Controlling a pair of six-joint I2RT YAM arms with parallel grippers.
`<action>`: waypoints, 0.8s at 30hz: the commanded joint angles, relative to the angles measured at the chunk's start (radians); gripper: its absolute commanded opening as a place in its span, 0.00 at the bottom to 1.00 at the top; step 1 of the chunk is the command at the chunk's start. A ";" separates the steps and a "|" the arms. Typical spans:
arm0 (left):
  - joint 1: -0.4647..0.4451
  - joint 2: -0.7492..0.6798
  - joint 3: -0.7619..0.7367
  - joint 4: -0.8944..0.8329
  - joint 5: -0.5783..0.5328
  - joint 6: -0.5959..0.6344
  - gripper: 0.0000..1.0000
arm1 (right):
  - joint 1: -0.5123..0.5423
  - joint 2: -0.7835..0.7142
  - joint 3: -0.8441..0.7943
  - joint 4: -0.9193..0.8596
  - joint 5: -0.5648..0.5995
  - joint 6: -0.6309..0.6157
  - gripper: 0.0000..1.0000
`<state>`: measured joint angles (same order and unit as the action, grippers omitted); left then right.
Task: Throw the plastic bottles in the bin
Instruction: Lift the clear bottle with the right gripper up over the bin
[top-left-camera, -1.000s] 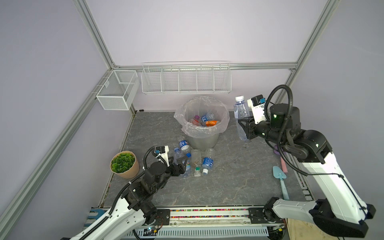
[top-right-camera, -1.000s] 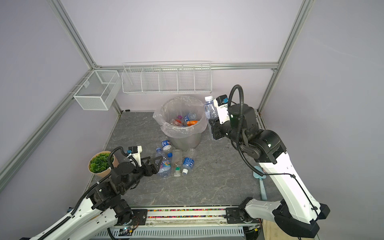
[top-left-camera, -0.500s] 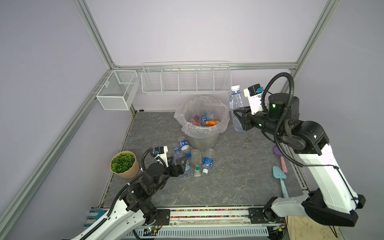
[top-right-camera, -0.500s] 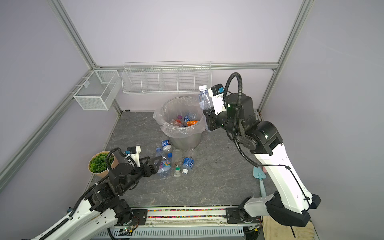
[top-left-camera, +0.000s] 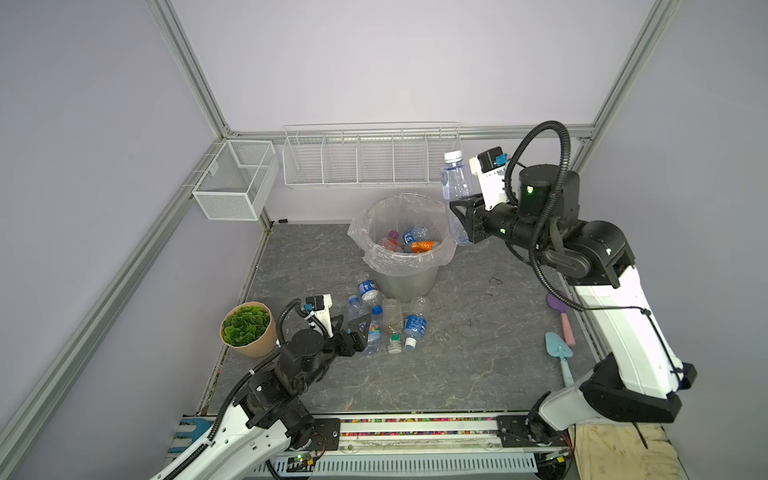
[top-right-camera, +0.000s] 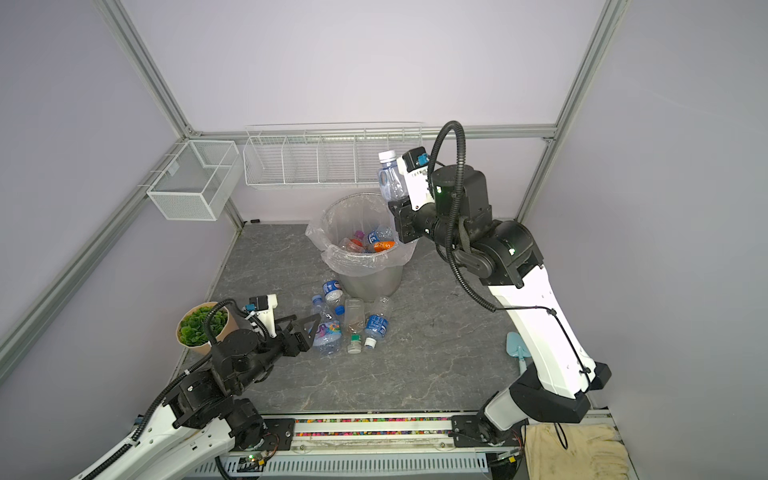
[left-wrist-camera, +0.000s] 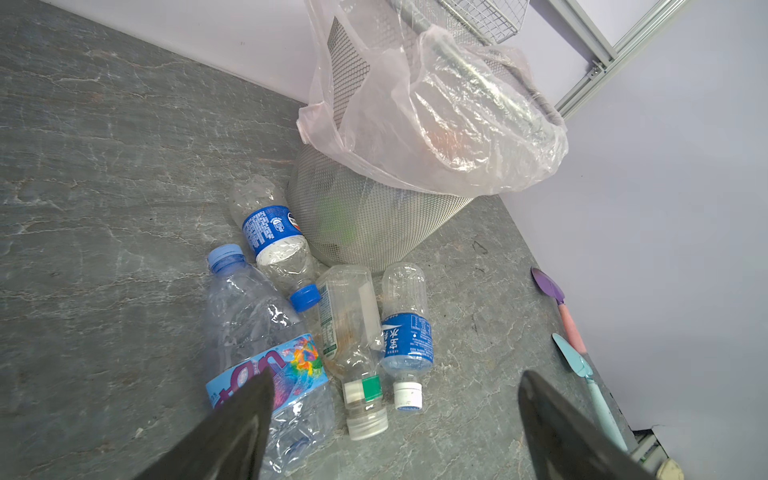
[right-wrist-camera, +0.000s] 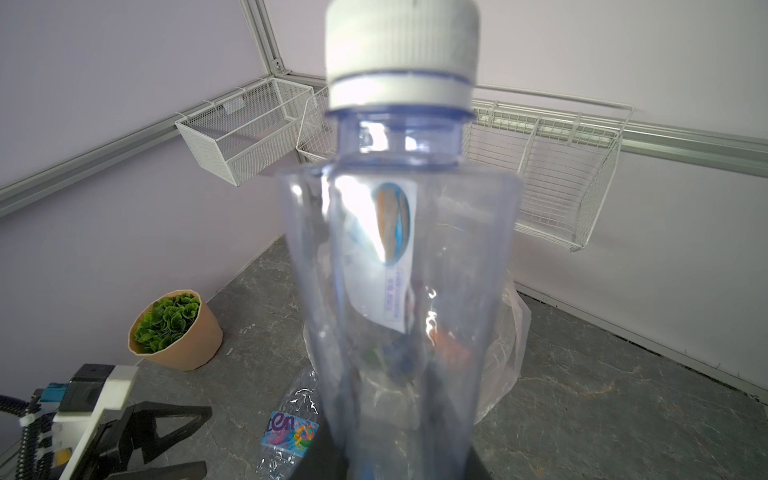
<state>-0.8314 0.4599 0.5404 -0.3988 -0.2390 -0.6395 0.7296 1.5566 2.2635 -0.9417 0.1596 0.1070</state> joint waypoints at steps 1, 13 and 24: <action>-0.004 -0.031 0.020 -0.035 -0.024 0.017 0.91 | 0.010 0.036 0.056 -0.008 -0.004 -0.028 0.24; -0.003 -0.065 0.009 -0.067 -0.013 0.033 0.91 | 0.020 0.153 0.174 -0.030 -0.005 -0.028 0.27; -0.003 -0.082 0.010 -0.075 0.002 0.023 0.91 | -0.003 0.378 0.224 -0.031 -0.056 -0.016 0.36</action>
<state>-0.8314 0.3935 0.5404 -0.4477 -0.2386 -0.6159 0.7391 1.8511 2.4672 -0.9760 0.1459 0.0959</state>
